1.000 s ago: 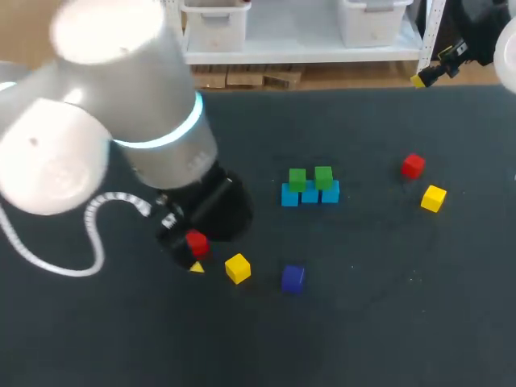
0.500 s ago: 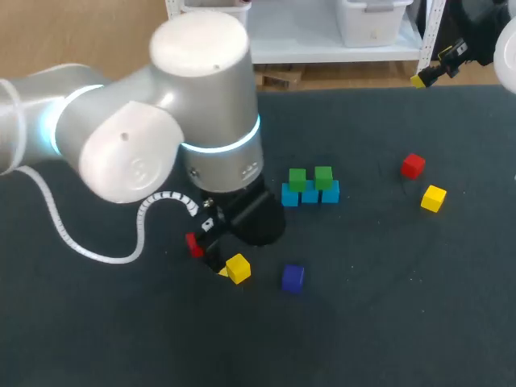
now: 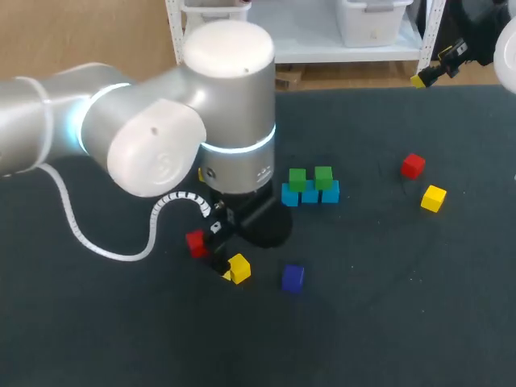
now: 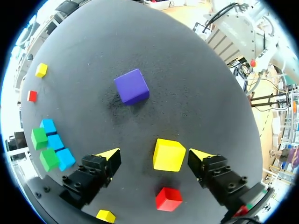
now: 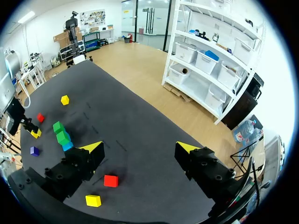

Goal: Place the blue cubes, place green cubes on the blue cubes, place the yellow cubes on the green cubes, then place the red cubes on the yellow cubes, and place purple cube on the red cubes.

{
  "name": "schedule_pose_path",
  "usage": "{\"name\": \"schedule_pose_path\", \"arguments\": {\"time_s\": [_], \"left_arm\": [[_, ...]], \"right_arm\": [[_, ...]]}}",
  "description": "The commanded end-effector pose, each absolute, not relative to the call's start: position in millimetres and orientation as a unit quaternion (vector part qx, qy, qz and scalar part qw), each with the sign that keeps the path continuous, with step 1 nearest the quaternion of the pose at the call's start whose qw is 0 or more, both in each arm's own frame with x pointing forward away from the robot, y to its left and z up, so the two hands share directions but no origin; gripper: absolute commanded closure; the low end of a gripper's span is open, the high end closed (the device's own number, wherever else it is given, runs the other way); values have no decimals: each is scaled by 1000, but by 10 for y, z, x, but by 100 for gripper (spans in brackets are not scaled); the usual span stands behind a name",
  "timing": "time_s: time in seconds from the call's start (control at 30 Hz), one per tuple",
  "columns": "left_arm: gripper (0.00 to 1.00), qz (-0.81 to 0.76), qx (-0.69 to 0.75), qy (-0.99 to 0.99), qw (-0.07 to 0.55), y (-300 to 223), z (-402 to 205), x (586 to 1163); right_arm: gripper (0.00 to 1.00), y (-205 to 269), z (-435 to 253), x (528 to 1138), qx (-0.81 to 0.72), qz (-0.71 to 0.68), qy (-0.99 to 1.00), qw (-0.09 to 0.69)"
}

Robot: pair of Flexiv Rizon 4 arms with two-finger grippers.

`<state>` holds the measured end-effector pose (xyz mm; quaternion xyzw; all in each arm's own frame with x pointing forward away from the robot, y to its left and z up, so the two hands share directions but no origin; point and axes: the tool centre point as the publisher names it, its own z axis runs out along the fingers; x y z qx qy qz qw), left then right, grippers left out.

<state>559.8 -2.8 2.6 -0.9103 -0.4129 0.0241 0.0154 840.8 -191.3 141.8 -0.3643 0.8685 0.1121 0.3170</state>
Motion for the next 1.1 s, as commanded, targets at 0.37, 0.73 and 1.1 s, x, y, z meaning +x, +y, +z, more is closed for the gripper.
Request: {"name": "schedule_pose_path", "arguments": {"time_s": [0.37, 0.73, 1.1], "left_arm": [[67, 11, -906, -422, 36, 7, -21, 5596], [100, 5, -905, -424, 37, 22, 65, 5577], [100, -21, -848, -527, 48, 226, 613, 5798]], "right_arm": [[0, -1919, 1423, 8394, -364, 112, 868, 317], [0, -1919, 1423, 8394, -364, 112, 868, 317], [0, -1919, 1423, 8394, -364, 112, 868, 317]]}}
